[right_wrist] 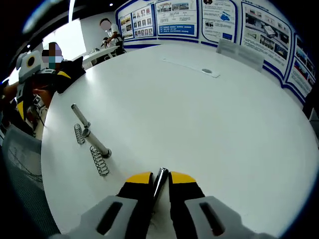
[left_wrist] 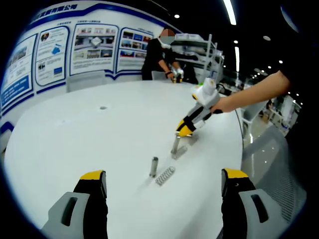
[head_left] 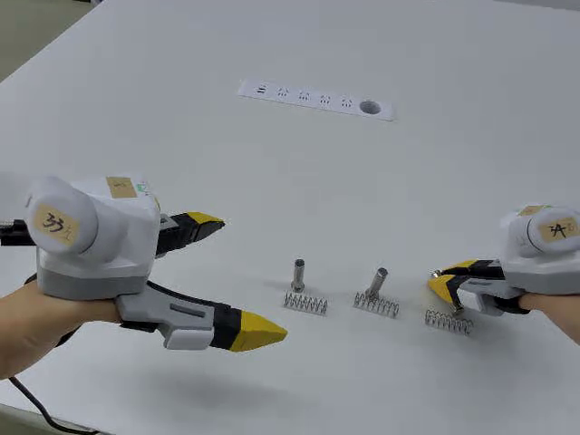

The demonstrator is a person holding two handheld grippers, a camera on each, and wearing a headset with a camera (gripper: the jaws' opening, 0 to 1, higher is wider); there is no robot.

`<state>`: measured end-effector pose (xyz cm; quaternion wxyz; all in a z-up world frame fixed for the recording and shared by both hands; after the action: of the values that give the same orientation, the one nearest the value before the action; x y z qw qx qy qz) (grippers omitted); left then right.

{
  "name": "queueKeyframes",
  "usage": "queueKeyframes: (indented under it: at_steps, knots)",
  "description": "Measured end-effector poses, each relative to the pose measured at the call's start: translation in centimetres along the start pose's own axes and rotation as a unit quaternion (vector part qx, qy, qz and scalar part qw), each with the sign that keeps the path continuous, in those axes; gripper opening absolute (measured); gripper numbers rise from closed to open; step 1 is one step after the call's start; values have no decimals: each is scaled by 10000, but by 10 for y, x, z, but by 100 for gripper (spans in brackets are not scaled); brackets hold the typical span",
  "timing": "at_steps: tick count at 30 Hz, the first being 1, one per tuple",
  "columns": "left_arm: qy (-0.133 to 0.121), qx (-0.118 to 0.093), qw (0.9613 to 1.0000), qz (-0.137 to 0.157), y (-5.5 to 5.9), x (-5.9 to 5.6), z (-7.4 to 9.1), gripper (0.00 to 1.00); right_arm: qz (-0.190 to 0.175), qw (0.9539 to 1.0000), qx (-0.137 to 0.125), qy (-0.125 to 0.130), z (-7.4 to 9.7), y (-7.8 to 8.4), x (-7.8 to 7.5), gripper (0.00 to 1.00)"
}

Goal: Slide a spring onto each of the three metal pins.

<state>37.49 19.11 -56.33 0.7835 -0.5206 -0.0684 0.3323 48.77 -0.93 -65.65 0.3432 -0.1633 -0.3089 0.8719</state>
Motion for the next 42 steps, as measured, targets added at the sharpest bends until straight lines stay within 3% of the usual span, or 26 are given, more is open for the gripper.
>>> queueKeyframes:
  at_steps: [5,14,18,22,42]
  knots:
    - [48,43,10000,0,2,-2,-3,97,-23,9998,47,173,0,1,-1,10]
    - [20,-45,10000,-11,-6,0,-3,97,-180,9991,260,273,0,1,0,8]
    - [15,10,10000,-55,-5,0,-1,97,-214,9989,278,295,2,3,0,8]
    - [13,33,10000,-52,-4,-1,1,97,-281,9985,84,459,7,0,-7,8]
    - [37,3,9999,-148,-11,-6,3,97,-231,9973,-429,541,30,-4,-10,8]
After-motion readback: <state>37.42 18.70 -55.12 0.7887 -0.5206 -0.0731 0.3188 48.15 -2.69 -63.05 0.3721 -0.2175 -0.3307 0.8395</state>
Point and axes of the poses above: the centre of the closed fingertips' face, and the gripper's own axes: z roughly backward along the fingers, x roughly to its left, y roughly out of its underside, the point moved 1 cm from there along z, roughly backward along the fingers, and after that the axes turned 9 degrees about y, right-handed, at the moved point
